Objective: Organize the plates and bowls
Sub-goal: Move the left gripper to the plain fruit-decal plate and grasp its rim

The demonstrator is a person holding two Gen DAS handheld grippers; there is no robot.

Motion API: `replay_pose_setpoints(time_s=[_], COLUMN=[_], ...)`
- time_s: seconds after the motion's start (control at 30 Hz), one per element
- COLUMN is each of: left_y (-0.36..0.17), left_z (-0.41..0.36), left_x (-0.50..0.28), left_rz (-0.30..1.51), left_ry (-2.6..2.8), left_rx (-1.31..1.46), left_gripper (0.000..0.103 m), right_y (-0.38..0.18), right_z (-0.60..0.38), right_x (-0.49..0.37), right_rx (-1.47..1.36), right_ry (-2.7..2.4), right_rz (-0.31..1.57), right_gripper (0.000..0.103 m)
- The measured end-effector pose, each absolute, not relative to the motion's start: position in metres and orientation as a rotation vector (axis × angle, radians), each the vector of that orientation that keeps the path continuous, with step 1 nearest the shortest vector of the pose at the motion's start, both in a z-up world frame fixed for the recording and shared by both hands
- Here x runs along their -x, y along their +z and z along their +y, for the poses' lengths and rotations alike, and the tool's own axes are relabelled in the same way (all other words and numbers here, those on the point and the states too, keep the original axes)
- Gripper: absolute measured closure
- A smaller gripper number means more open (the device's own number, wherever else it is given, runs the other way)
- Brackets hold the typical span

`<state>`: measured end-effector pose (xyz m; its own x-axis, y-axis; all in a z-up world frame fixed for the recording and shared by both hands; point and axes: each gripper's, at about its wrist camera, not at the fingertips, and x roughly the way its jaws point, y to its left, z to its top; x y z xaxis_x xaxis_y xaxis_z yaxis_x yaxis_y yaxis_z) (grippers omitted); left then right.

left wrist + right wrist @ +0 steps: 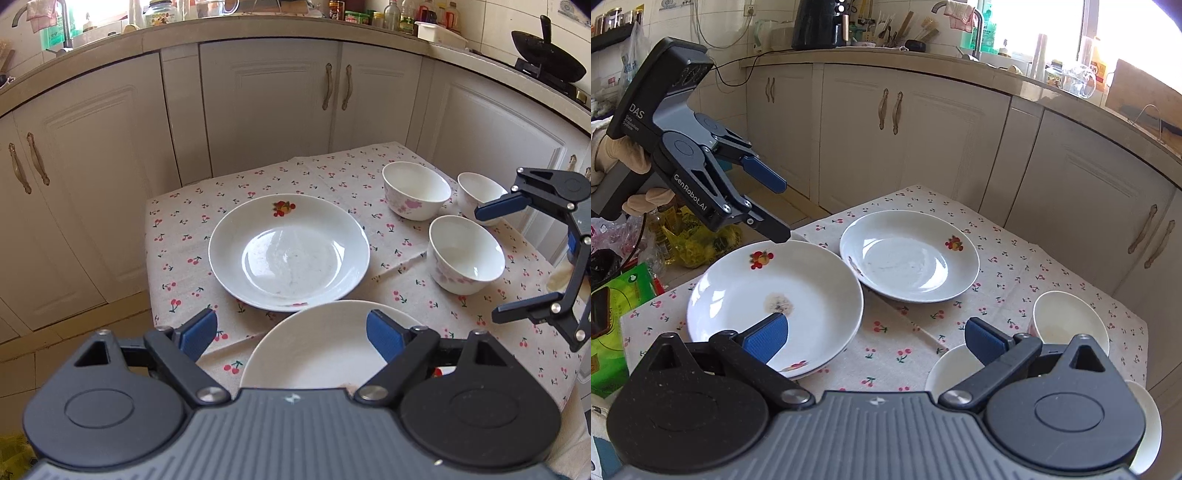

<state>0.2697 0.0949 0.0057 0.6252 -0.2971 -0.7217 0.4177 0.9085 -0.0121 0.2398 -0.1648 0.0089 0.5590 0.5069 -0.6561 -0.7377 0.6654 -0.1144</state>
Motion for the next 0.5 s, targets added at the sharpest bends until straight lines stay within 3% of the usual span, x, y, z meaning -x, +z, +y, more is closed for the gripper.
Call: replay_pose_setpoints(time_s=[0.5], left_y=[-0.025], left_z=[0.089], left_x=[-0.361], left_rz=[0.887], left_ry=[-0.364], left_rx=[-0.101], left_gripper=[0.015], right_y=[-0.019], right_z=[-0.146], right_x=[-0.35], right_rx=[0.537], right_ry=[0.842], right_rz=[0.777], right_gripper=[0.0])
